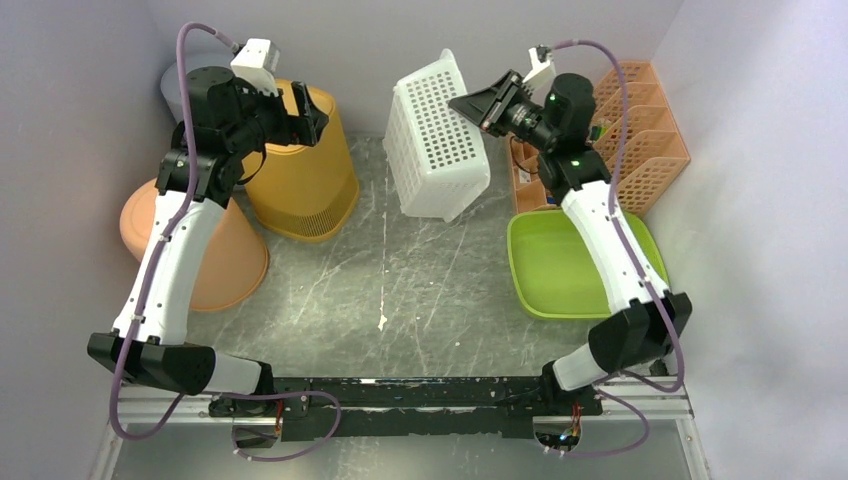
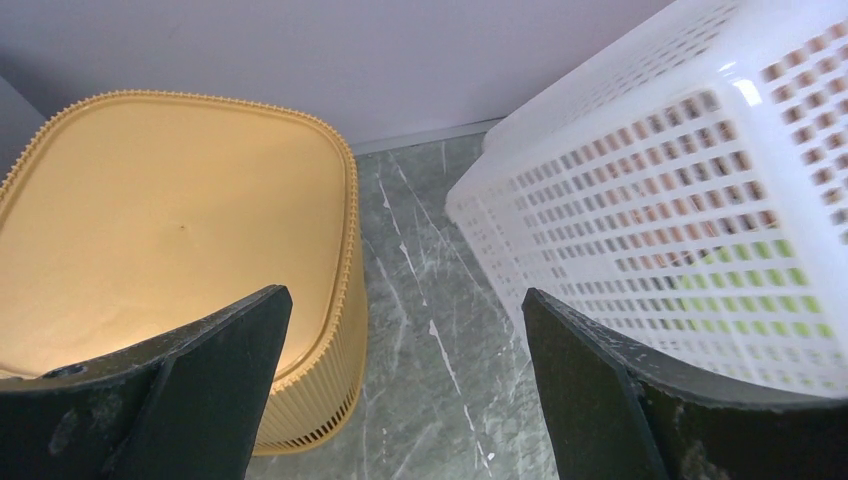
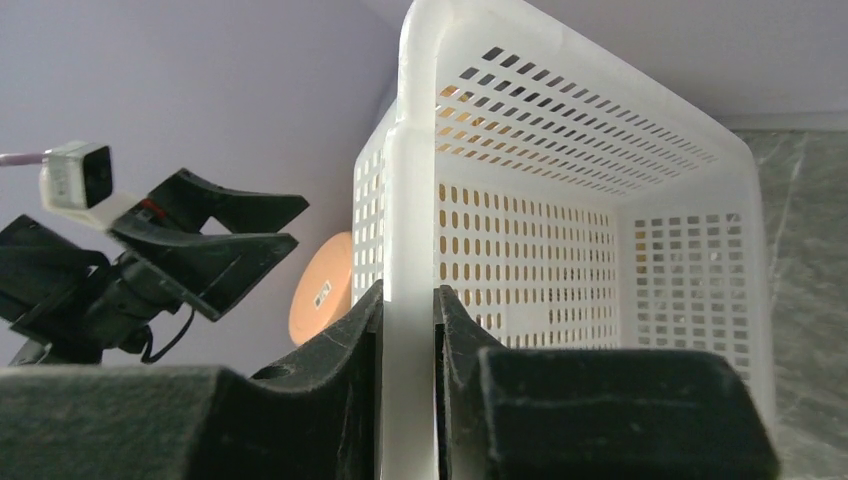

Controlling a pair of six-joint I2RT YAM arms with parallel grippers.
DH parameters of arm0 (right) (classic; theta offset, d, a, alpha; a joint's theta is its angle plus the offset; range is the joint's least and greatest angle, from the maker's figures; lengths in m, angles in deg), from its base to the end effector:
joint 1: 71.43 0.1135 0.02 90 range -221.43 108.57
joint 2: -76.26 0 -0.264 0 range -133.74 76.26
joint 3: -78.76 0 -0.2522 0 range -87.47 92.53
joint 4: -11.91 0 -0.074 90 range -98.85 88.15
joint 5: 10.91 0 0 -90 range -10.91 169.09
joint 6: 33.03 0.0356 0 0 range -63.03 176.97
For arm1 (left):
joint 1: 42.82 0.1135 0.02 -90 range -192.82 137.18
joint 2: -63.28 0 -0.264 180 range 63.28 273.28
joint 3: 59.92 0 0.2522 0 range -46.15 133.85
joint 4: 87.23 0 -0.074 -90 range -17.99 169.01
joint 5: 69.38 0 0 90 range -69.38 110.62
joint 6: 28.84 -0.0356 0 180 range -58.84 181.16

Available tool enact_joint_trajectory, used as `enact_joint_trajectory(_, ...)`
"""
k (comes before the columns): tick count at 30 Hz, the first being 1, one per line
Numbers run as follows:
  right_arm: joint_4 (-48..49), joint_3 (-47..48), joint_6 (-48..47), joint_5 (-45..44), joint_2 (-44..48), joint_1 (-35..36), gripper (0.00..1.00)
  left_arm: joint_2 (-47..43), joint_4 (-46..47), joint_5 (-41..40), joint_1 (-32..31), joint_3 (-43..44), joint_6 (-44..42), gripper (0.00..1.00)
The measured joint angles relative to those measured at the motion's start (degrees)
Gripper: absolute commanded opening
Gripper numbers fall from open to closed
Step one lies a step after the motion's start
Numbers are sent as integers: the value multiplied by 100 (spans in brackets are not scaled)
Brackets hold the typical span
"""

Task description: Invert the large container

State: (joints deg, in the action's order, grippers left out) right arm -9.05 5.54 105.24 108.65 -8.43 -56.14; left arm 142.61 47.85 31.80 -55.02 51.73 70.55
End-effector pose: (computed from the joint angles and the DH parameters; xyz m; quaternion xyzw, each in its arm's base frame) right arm 0.3177 0.1051 0.4733 0.0175 0.7008 0.5154 0.4928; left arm 0.2825 -0.0681 0.4840 0.0799 0.7750 -0.1912 0.5970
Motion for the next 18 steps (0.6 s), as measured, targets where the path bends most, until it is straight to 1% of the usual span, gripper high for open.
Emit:
enact_joint_trajectory(4, 802, -315, 343, -26, -330, 155, 0, -50, -31, -44, 0, 20, -9, 99)
enact_joint_trajectory(11, 2396, -1058, 1314, 28, -634, 208, 0, -70, -70, -96, 0, 33, -59, 99)
enact_joint_trajectory(13, 2684, -1287, 1537, 33, -704, 203, 0, -70, -92, -125, 0, 33, -98, 99)
enact_joint_trajectory(18, 2992, -1836, 1862, 22, -850, 151, 0, -70, -136, -203, 0, 33, -162, 99)
